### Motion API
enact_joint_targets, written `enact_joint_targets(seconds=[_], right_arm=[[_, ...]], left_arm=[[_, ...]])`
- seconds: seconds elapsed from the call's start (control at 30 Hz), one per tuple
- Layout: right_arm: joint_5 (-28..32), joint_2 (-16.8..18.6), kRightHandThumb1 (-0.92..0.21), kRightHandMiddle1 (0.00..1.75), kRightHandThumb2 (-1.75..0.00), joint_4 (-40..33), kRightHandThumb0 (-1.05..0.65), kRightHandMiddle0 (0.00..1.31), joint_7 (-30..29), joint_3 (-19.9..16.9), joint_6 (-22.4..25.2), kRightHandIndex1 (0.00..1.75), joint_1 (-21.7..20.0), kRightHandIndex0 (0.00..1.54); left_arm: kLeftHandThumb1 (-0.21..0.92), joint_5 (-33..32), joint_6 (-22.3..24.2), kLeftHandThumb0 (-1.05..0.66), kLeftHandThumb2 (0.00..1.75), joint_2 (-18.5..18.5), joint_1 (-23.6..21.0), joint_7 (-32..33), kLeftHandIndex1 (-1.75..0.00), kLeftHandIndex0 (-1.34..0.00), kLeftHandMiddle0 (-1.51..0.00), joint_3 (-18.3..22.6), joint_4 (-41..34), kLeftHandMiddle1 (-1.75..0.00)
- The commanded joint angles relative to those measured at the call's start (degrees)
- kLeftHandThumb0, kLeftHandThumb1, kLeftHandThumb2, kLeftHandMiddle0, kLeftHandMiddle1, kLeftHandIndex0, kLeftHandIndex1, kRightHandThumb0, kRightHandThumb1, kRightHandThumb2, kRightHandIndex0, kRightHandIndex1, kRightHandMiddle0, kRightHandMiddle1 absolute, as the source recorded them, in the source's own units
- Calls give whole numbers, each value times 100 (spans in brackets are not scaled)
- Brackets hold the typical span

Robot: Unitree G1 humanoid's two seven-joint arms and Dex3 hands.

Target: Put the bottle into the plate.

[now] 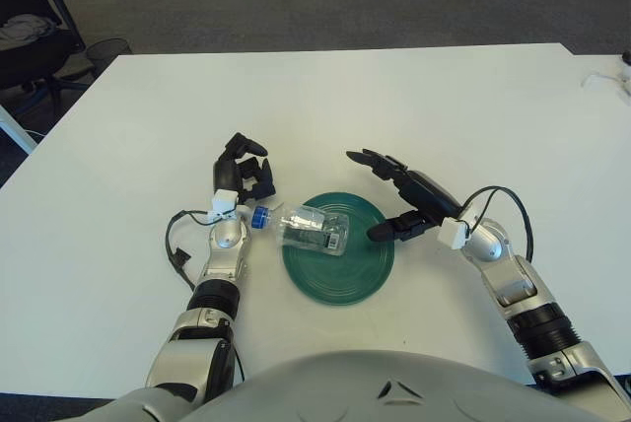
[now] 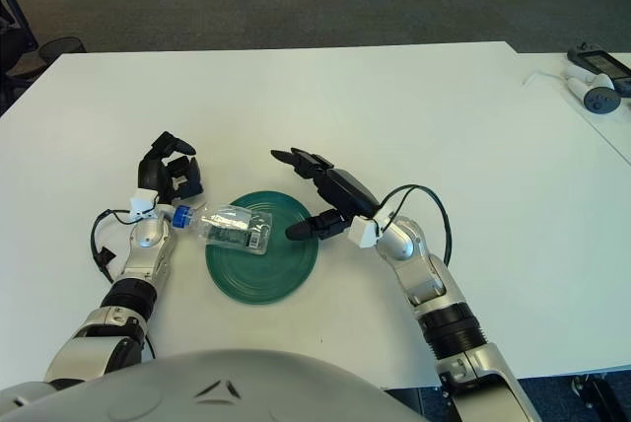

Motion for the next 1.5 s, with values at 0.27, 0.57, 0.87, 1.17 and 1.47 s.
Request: enact_joint_targets(seconds=[0.27, 0.57, 0.87, 1.17, 1.47], right_arm=[[84, -6, -92, 29, -28, 42, -105, 0, 46, -26, -38, 6, -67, 7], [76, -1, -92, 29, -28, 26, -105, 0, 42, -20, -31, 6, -58, 7], [75, 0, -92, 29, -28, 24, -105, 0, 42, -19, -30, 6, -57, 7], [2439, 1492, -76, 100, -94, 2812, -88, 0, -1903, -2304, 571, 70, -1515, 9], [2685, 1392, -91, 127, -72, 4515, -69, 0, -2608, -2942, 570, 101, -2515, 18]], left_arm=[[22, 96, 101, -50, 143, -60, 393, 63, -175, -68, -124, -39, 197, -175], [22, 68, 121, -50, 143, -87, 427, 58, -175, -68, -126, -30, 125, -175], [22, 47, 47, -50, 143, -79, 411, 16, -175, -68, -125, -26, 174, -175], [21, 107, 96, -51, 144, -61, 421, 45, -175, -69, -125, -55, 127, -175], [21, 69, 184, -51, 145, -97, 414, 44, -175, -70, -127, -48, 74, -175]])
